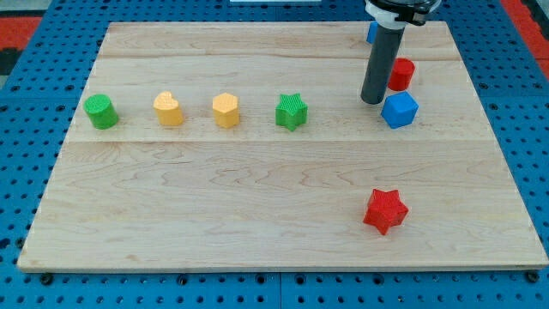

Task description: Slide the red star to the right and up a bit

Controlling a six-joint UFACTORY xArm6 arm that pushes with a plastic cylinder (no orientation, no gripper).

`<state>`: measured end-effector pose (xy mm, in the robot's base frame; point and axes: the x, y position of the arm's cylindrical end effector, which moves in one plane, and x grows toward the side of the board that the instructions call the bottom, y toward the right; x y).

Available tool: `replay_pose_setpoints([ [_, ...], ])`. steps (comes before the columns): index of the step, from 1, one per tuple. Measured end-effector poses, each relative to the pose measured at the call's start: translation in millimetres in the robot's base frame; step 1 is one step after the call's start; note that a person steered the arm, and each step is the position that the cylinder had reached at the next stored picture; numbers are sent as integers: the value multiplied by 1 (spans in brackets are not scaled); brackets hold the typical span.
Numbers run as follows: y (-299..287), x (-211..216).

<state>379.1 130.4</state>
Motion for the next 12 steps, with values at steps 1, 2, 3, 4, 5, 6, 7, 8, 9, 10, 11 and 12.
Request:
replay_pose_setpoints([
  [1,-11,109],
  [2,-89,145],
  [3,-86,181],
  [4,-13,191],
  [5,8,190],
  [6,27,176],
  [7,71,196],
  [8,83,209],
  [9,71,171],
  [10,62,133],
  [11,83,172],
  [12,92,160],
])
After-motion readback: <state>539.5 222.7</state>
